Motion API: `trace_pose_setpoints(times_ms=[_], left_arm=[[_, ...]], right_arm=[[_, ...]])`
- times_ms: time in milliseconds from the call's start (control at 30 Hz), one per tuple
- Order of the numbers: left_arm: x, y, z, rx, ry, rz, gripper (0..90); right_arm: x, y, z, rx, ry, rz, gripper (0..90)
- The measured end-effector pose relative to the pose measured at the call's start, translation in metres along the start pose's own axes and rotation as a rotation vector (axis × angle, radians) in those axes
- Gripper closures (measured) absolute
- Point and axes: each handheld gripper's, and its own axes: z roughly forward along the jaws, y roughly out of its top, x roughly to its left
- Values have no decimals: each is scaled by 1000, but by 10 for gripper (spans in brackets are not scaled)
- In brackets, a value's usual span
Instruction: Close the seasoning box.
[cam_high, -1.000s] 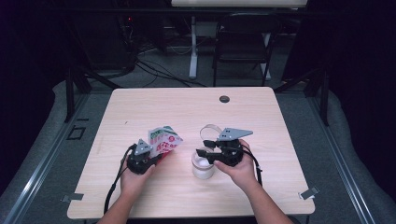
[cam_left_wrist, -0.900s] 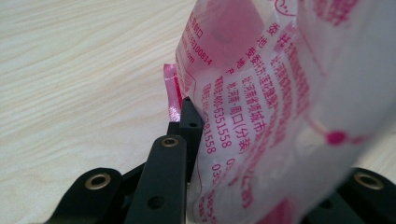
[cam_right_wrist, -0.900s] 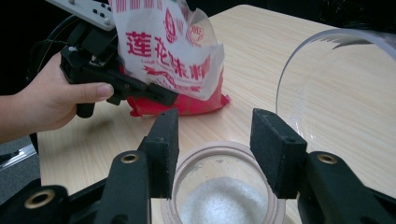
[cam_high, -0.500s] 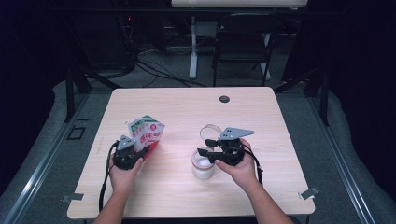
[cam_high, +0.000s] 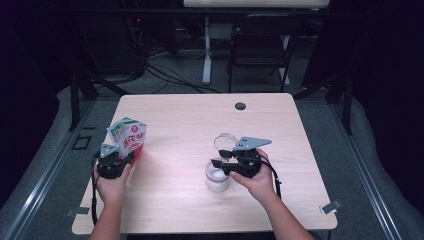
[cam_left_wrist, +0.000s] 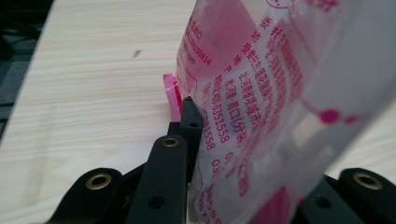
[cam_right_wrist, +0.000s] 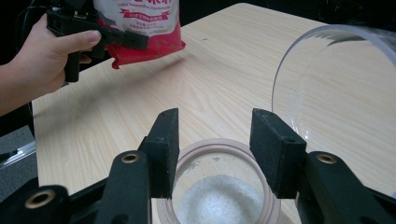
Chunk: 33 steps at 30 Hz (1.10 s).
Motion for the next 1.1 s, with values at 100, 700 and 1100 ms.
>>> trace_pose_setpoints(times_ms=[100, 700, 1100], left_arm=[[6, -1, -1, 2, 44, -9, 788], [15, -4, 4, 76, 163, 10, 776], [11, -4, 0, 56, 188, 16, 622]], right_arm=[[0, 0, 1, 2, 4, 1, 525], [0, -1, 1, 2, 1, -3, 518], [0, -1, 1, 5, 2, -7, 513]])
